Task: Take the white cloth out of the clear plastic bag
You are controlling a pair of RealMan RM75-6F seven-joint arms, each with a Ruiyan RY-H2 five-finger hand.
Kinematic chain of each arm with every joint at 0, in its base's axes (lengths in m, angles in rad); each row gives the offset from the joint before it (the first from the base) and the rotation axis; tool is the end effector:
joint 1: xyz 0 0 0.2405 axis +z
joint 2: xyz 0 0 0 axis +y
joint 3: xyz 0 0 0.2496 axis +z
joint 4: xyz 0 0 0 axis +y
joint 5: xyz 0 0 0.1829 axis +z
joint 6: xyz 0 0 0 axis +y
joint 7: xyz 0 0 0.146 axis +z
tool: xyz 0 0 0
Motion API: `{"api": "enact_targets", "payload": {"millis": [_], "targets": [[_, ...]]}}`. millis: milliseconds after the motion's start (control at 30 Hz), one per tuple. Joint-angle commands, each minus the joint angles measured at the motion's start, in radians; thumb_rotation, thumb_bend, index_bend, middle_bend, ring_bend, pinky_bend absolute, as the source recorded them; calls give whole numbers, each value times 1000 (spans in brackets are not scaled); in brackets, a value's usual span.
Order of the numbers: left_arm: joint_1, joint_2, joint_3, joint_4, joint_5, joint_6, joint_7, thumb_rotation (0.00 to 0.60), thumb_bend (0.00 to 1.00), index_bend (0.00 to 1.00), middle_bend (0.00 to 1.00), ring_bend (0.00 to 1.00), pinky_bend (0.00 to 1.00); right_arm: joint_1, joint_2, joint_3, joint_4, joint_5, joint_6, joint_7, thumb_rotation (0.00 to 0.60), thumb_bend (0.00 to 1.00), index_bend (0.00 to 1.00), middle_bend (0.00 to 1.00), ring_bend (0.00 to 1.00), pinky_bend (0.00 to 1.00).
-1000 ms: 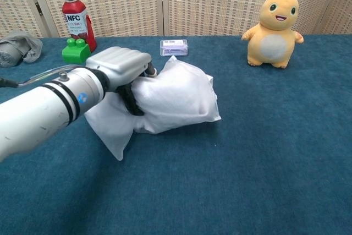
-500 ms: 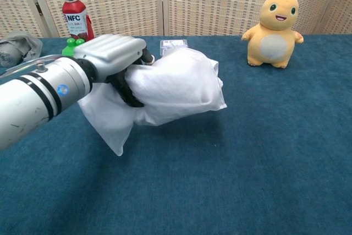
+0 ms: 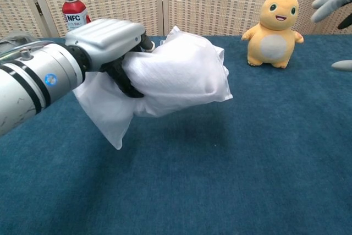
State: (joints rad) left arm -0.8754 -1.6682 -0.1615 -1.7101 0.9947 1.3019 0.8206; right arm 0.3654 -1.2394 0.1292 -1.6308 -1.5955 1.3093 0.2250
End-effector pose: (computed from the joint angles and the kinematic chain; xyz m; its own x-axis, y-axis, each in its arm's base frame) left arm -0.0571 0.3080 0.0046 0.5449 0.0136 0.8384 0.7580 -0.4356 -0.4855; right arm -0.2064 -0.2590 0.1271 0.0970 -0.1084 0.9894 -0.9320 -0.3587 0.0521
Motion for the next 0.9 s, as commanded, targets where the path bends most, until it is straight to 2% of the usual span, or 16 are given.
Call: {"api": "enact_targets", "payload": {"millis": [33, 533, 900], "targets": [[2, 2, -7, -7, 7, -2, 2, 600, 268, 618, 795, 634, 462, 38, -17, 22, -24, 24, -43, -30, 600, 73, 339, 145, 100, 256], [14, 4, -25, -49, 44, -5, 3, 600, 268, 618, 795, 634, 462, 150, -47, 80, -113, 128, -169, -139, 600, 52, 339, 125, 78, 231], [32, 6, -20, -70, 77, -2, -7, 600, 268, 618, 795, 634, 462, 209, -74, 102, -119, 203, -232, -189, 600, 50, 342, 125, 78, 231]]}}
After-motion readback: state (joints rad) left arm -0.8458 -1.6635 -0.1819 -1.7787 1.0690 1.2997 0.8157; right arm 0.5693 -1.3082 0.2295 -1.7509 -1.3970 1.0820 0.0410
